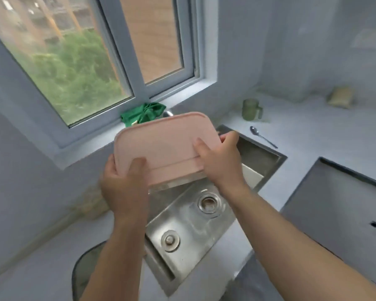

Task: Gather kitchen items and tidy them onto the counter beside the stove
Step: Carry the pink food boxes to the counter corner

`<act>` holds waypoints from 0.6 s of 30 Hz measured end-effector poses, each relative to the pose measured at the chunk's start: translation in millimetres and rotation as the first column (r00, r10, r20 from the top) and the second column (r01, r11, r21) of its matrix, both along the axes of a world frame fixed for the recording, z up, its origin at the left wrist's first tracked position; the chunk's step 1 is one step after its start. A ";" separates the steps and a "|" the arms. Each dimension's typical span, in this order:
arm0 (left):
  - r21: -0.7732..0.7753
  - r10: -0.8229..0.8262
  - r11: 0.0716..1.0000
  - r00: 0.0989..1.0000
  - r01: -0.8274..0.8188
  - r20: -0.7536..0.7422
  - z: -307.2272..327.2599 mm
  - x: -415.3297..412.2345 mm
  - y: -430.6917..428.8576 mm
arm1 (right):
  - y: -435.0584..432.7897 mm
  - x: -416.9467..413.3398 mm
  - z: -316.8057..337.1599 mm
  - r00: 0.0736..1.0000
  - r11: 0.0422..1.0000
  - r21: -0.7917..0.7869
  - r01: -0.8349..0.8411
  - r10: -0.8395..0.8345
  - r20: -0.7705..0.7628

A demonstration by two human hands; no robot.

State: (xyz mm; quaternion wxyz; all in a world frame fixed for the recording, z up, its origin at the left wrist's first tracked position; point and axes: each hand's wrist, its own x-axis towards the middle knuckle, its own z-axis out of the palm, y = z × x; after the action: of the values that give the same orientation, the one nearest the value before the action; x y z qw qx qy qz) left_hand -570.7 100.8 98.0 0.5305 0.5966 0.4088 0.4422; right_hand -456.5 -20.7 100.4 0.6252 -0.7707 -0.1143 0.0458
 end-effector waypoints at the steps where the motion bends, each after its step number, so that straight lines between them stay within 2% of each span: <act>1: 0.021 -0.078 0.997 0.997 0.078 0.003 7.9 23.6 -32.1 | -40.8 12.1 4.4 0.997 0.997 0.027 0.071 -0.071 0.005; 4: 0.040 -0.260 0.965 0.965 0.260 0.010 22.9 78.5 -121.9 | -149.5 36.8 11.2 0.972 0.970 0.060 0.235 -0.236 0.001; 8: 0.043 -0.503 0.864 0.864 0.502 0.011 28.1 133.8 -265.7 | -308.4 53.0 11.4 0.894 0.890 0.095 0.447 -0.447 -0.017; 13: 0.036 -0.745 0.666 0.667 0.745 0.009 24.9 174.7 -459.2 | -507.7 44.9 9.2 0.742 0.738 0.097 0.668 -0.671 -0.008; 14: 0.039 -0.799 0.601 0.602 0.798 0.012 26.0 178.5 -510.9 | -557.1 36.7 9.0 0.695 0.692 0.099 0.716 -0.719 -0.003; 16: 0.034 -0.847 0.531 0.531 0.846 0.029 25.4 182.1 -561.5 | -605.3 28.8 10.1 0.655 0.650 0.092 0.755 -0.755 -0.038; 18: 0.020 -0.917 0.398 0.398 0.917 0.013 26.2 184.4 -644.8 | -681.8 8.8 9.4 0.541 0.535 0.098 0.839 -0.840 -0.042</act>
State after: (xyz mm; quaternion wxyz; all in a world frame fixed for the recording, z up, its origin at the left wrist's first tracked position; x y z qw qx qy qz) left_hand -386.3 -544.0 124.2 0.6877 0.7208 0.0067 0.0869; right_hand -447.8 -702.5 109.8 0.6102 -0.6968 0.2636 -0.2696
